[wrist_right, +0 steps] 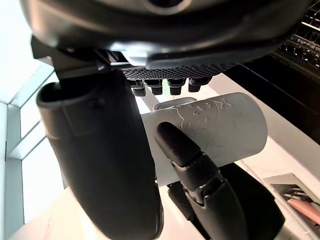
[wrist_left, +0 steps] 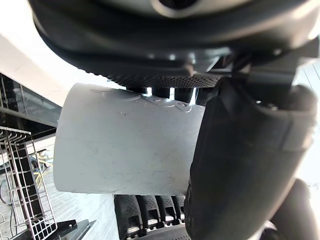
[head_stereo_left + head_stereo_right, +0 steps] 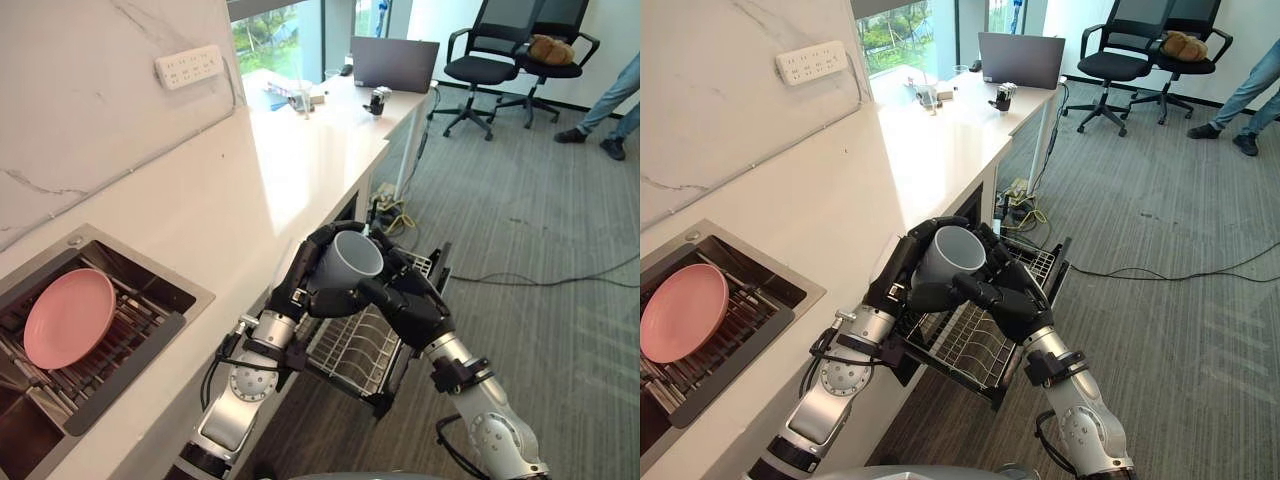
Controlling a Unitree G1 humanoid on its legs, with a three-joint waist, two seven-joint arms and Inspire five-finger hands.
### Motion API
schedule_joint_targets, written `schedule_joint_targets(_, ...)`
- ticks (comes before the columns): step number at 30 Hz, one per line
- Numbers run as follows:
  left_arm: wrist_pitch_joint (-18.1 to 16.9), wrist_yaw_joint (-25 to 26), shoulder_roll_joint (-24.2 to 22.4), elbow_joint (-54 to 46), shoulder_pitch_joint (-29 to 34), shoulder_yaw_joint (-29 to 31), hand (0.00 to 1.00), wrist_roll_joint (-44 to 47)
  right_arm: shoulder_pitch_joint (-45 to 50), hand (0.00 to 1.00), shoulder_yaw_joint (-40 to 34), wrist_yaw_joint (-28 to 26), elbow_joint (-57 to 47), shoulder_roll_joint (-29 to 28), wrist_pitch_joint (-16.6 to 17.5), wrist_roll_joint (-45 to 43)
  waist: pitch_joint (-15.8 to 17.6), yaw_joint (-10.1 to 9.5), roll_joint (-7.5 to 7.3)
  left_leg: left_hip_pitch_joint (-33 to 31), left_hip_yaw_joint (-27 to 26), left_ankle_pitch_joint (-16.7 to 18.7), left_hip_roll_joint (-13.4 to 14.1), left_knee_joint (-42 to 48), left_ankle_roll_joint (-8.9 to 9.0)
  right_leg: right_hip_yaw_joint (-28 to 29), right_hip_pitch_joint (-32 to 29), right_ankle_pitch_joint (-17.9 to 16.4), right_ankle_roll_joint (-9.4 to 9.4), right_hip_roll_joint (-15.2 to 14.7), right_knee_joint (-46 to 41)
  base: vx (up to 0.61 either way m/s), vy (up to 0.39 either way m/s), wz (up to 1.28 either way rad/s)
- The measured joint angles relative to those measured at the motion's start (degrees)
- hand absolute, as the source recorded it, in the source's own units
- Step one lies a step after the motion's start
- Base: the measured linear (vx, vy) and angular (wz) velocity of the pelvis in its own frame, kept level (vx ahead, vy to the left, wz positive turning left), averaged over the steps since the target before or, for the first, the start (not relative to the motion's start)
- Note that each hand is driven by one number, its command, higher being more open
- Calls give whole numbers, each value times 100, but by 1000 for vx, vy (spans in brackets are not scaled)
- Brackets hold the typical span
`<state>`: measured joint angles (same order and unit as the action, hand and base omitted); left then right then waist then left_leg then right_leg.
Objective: Walk over to the sink, pick up the cup, carry it to the dishwasher, place the cup inside the dishwasher, then close the dishwasher door
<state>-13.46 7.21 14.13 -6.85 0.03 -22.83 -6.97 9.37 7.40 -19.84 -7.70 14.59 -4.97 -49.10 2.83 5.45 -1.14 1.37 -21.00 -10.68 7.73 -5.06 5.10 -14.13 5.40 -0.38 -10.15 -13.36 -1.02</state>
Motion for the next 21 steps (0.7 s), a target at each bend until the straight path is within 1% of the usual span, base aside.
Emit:
schedule_joint_targets(5, 50, 6, 108, 0, -18, -189, 0, -107, -118, 100, 208, 302, 0, 126, -18, 377, -4, 1, -6, 2, 5, -11, 0, -2, -6, 0, -4, 0, 0, -1, 4, -8, 0, 0)
schedule_joint_targets(9, 70, 11, 143, 0, -20, -255, 0, -156, -278, 100, 235, 518, -1, 147, -79, 378, -5, -2, -6, 1, 9, -17, 0, -1, -10, 0, -4, 1, 1, -1, 4, 0, 0, 0)
schedule_joint_targets(15, 103, 35, 193, 0, -45, -310, 0, -227, -445, 100, 459, 797, -13, 201, -117, 374, -7, -14, -2, -17, 26, -21, -3, 0, -12, -18, -4, 1, 1, -2, 7, 0, 0, 1)
schedule_joint_targets(16, 120, 66, 226, 1, -64, -378, 0, -229, -447, 0, 485, 874, -14, 201, -117, 374, -7, -17, -2, -26, 37, -25, -5, 0, -14, -28, -5, 1, 1, -2, 6, 0, 0, 5)
schedule_joint_targets(21, 189, 176, 273, 1, -75, -414, 0, -262, -455, 0, 591, 1182, -13, 202, -116, 377, -9, -16, 1, -32, 50, -34, -7, 1, -15, -38, -4, 4, -1, -2, -4, 0, 0, 0)
